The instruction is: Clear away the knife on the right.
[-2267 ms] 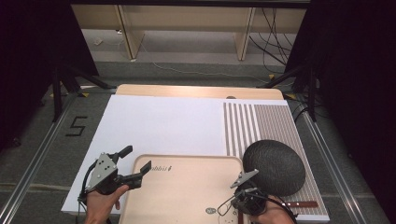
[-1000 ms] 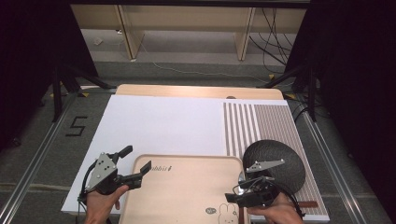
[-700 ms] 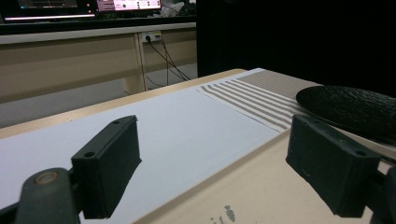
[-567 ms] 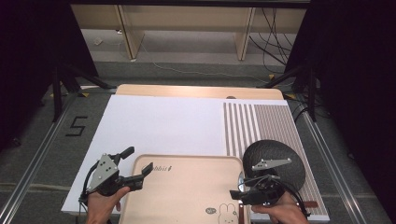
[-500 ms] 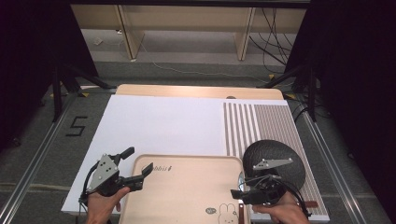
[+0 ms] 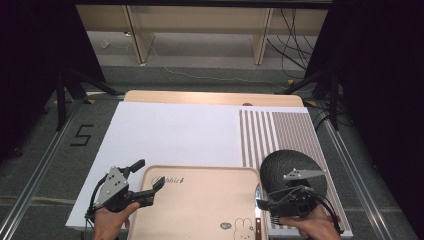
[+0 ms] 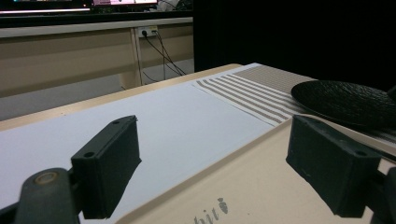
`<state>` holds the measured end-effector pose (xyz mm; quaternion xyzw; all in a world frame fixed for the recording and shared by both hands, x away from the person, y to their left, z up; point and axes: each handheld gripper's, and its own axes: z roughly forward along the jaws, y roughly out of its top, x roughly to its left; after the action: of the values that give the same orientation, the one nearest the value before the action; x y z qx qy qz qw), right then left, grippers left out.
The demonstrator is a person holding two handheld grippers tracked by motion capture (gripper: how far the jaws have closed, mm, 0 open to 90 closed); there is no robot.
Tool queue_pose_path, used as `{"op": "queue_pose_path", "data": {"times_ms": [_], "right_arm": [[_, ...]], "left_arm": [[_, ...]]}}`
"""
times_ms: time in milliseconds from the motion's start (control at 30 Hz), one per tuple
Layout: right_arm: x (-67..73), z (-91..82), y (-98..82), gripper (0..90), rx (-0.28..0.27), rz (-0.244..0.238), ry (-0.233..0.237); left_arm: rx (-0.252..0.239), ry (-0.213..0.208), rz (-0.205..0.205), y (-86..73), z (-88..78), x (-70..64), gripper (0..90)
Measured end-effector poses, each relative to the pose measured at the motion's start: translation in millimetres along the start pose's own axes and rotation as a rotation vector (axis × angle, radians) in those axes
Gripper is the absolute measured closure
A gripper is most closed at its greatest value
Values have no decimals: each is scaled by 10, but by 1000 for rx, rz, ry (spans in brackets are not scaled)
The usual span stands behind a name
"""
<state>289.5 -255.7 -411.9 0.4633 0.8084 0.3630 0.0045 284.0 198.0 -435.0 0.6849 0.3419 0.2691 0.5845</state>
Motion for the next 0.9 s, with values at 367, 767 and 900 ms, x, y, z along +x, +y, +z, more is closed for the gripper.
{"op": "queue_pose_path", "data": {"times_ms": [367, 767, 900], "right_arm": [[-85, -113, -51, 244, -34, 21, -14], [-255, -311, -161, 244, -54, 58, -54], [-305, -378, -214, 244, -64, 78, -69]], "left_arm": [[-1, 0, -2, -7, -29, 6, 162], [-1, -9, 1, -3, -10, 1, 162], [-3, -12, 4, -2, -13, -3, 162]]}}
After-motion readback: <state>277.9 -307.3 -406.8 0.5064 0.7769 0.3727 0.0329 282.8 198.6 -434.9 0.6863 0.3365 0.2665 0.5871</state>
